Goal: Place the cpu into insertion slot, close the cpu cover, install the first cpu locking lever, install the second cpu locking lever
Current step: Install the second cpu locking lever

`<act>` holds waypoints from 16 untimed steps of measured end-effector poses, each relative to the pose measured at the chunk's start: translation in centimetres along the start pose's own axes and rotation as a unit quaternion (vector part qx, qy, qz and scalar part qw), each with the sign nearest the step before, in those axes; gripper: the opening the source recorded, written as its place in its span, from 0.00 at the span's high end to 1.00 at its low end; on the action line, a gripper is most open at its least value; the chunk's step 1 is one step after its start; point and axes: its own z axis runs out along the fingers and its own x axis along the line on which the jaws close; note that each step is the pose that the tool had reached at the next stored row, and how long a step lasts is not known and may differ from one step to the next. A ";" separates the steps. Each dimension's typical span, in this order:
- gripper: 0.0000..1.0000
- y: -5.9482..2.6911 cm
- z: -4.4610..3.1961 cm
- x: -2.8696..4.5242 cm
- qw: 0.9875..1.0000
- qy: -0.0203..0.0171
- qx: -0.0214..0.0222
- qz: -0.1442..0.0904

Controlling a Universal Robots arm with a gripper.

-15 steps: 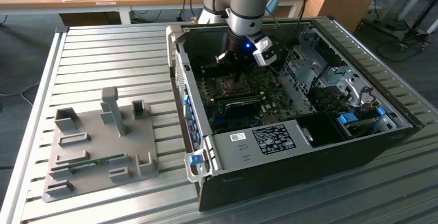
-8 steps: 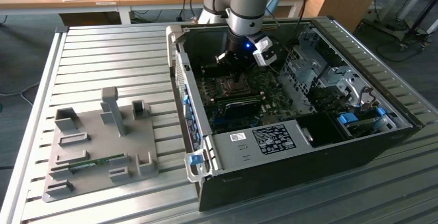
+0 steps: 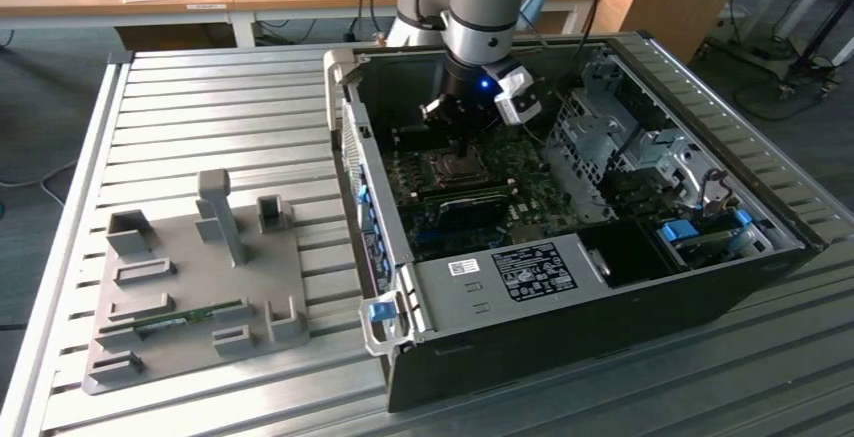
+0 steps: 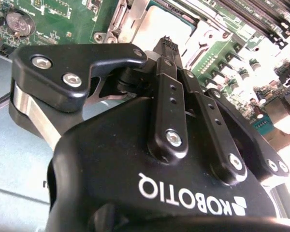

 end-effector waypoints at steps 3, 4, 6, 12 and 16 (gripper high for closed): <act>0.89 0.03 -0.36 -0.03 1.000 0.000 0.000 0.000; 0.89 0.03 -0.44 -0.03 1.000 0.000 0.000 0.000; 0.89 0.04 -0.54 -0.04 1.000 0.000 0.001 0.000; 0.89 0.05 -0.71 -0.05 1.000 0.000 0.001 0.000; 0.89 0.06 -0.73 -0.05 1.000 0.000 0.001 0.000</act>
